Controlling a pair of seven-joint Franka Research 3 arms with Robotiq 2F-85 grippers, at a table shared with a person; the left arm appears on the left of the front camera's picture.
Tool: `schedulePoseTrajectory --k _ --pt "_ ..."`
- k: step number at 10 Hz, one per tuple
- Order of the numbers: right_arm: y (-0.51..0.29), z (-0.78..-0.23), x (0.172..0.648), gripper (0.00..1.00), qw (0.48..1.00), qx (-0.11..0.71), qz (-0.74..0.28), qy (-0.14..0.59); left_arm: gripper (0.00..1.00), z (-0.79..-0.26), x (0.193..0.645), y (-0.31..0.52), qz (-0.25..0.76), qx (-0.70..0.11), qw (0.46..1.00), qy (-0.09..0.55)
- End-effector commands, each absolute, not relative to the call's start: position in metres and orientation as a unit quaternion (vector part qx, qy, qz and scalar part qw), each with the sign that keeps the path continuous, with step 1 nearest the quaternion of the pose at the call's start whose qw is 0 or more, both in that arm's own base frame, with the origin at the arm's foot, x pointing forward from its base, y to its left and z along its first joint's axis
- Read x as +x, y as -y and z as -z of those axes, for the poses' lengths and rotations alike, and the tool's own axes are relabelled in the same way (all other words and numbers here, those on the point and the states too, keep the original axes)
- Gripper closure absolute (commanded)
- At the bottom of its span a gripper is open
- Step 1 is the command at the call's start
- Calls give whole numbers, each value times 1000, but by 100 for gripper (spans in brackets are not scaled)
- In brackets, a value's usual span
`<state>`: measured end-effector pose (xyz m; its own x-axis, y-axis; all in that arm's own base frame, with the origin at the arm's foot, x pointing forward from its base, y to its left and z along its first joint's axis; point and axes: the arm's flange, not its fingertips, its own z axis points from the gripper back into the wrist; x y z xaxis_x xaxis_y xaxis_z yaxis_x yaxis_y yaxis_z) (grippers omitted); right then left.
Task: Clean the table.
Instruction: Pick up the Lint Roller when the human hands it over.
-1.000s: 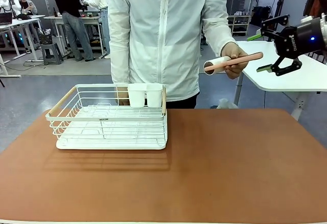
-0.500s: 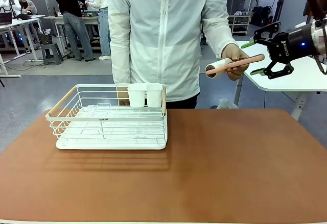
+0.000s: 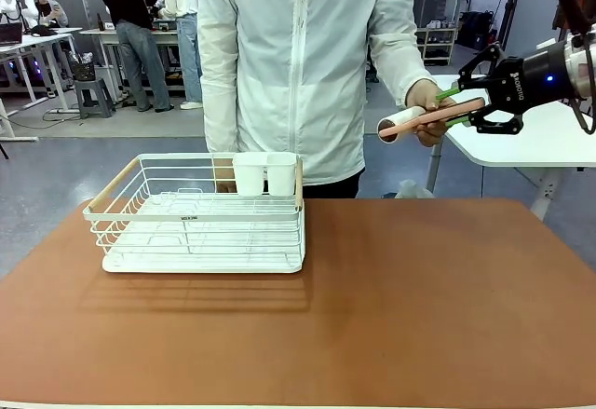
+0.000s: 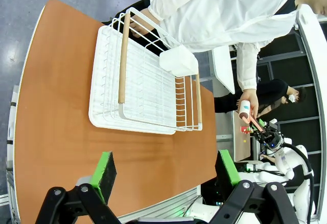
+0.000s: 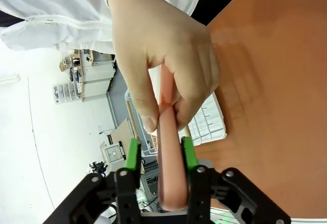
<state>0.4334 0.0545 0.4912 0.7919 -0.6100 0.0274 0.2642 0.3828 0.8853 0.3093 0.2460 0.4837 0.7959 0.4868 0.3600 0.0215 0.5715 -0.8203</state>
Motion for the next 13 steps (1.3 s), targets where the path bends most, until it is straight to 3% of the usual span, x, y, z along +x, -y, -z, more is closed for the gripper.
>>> schedulePoseTrajectory --k 1,3,13 --pt "-61 -491 435 79 805 491 277 186 0 -484 307 -248 -131 -447 835 293" --pt "-61 -489 436 99 806 489 278 185 0 -484 307 -248 -131 -447 835 293" --pt "-54 -487 435 97 813 484 273 175 0 -484 307 -248 -131 -447 835 293"
